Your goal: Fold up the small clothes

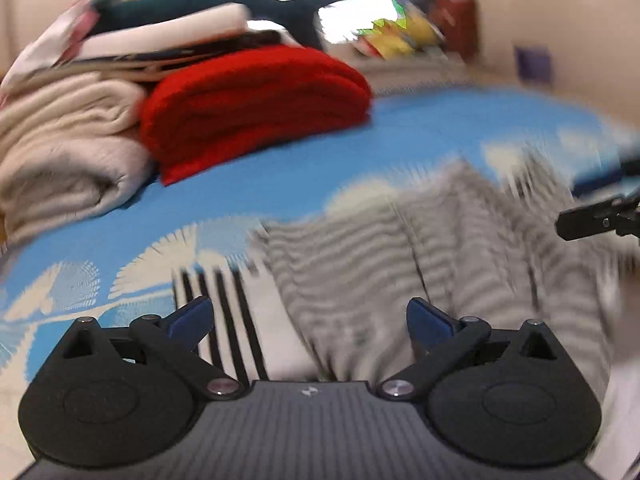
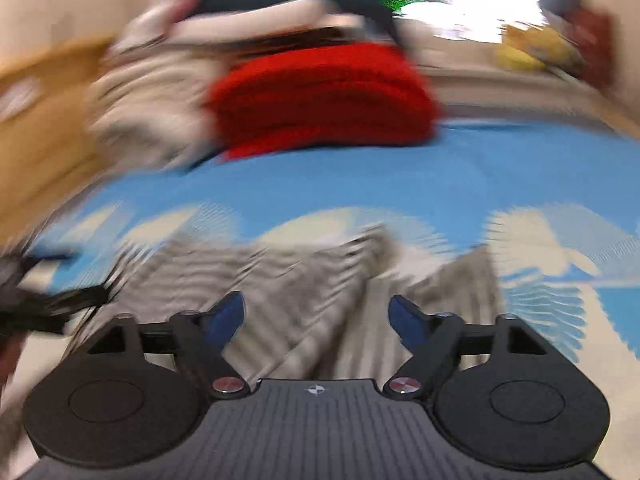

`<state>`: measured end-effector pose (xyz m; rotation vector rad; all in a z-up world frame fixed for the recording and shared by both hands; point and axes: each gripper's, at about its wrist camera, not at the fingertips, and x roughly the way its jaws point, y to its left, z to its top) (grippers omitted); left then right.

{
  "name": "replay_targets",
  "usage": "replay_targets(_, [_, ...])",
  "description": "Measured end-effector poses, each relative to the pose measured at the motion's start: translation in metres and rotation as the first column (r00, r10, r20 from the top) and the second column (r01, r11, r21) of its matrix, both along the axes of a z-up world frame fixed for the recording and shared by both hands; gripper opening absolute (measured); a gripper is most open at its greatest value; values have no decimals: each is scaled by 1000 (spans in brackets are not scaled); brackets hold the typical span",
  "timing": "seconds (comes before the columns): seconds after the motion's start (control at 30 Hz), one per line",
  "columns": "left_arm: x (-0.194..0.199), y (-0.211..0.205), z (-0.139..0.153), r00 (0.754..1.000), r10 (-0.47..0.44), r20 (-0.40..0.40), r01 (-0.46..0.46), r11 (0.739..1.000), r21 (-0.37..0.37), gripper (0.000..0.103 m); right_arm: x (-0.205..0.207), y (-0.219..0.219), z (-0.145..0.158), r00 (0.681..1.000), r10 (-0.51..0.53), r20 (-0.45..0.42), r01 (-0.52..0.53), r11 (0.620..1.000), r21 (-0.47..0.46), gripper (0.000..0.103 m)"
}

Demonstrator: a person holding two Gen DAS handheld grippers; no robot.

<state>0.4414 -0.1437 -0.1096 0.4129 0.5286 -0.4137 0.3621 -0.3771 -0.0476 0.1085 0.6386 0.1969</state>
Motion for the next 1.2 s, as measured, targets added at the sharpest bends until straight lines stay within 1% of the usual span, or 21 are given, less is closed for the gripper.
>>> replay_targets(0.03, [-6, -8, -17, 1000, 3, -4, -3, 997, 77, 103, -5, 16, -10, 998, 48, -35, -50, 997, -58, 85])
replay_targets(0.07, [-10, -16, -34, 1000, 19, -1, -19, 988, 155, 103, -7, 30, -23, 995, 68, -74, -77, 989, -128, 85])
replay_targets(0.1, [-16, -19, -45, 999, 37, 38, -43, 982, 182, 103, -7, 43, -41, 990, 62, -125, -90, 970, -228, 84])
replay_targets(0.13, [-24, -19, -45, 995, 44, 91, -59, 982, 177, 103, -9, 50, -54, 987, 46, -155, -90, 953, -289, 85])
replay_targets(0.17, [-30, -22, -40, 995, 39, 91, -59, 974, 218, 103, -15, 50, -57, 991, 27, -129, -63, 956, -286, 85])
replay_targets(0.2, [-36, -23, -31, 997, 24, 77, -42, 969, 242, 103, -20, 48, -51, 991, -4, -133, -33, 960, -278, 84])
replay_targets(0.23, [-46, -18, -17, 997, 6, 78, -24, 972, 233, 103, -26, 45, -41, 987, -23, -157, -21, 963, -268, 83])
replay_targets(0.27, [-57, -11, -3, 996, 4, 93, -24, 977, 214, 103, -37, 39, -26, 987, -38, -154, 2, 973, -232, 83])
replay_targets(0.33, [-87, 6, 24, 994, 15, 108, -35, 983, 181, 103, -71, 30, 5, 992, -68, -110, 50, 986, -157, 84])
replay_targets(0.43, [-140, 31, 54, 996, 72, 56, -79, 989, 126, 103, -131, 25, 46, 988, -119, -103, 112, 991, -72, 86])
replay_targets(0.47, [-160, 40, 61, 995, 98, 26, -101, 990, 99, 103, -141, 29, 53, 983, -142, -120, 137, 989, -50, 86])
replay_targets(0.5, [-177, 46, 66, 992, 129, -2, -128, 989, 75, 103, -161, 31, 60, 973, -173, -150, 171, 985, -28, 86])
replay_targets(0.57, [-213, 57, 75, 982, 178, -68, -177, 984, 17, 103, -192, 37, 66, 944, -245, -219, 250, 968, -5, 86])
replay_targets(0.63, [-246, 68, 80, 969, 206, -136, -212, 977, -37, 103, -226, 44, 69, 910, -316, -268, 334, 942, 24, 86])
replay_targets(0.7, [-277, 72, 84, 959, 232, -162, -243, 969, -54, 103, -257, 47, 76, 901, -326, -285, 361, 930, 76, 86])
replay_targets(0.8, [-319, 75, 91, 948, 276, -160, -287, 956, -52, 103, -295, 57, 85, 886, -359, -294, 397, 915, 79, 86])
replay_targets(0.87, [-340, 77, 97, 944, 292, -156, -303, 951, -56, 103, -319, 64, 95, 896, -354, -268, 383, 921, 66, 86])
replay_targets(0.93, [-356, 79, 103, 942, 301, -149, -311, 949, -47, 103, -340, 76, 103, 909, -346, -231, 361, 932, 28, 86])
replay_targets(1.03, [-380, 80, 111, 938, 323, -128, -329, 944, -32, 103, -367, 87, 114, 930, -320, -180, 326, 945, 0, 86])
replay_targets(1.1, [-393, 82, 116, 935, 333, -120, -339, 940, -38, 103, -380, 92, 119, 938, -307, -162, 311, 950, -3, 86])
replay_targets(1.2, [-408, 86, 121, 935, 335, -118, -343, 938, -50, 103, -394, 96, 123, 942, -294, -160, 300, 954, 15, 86])
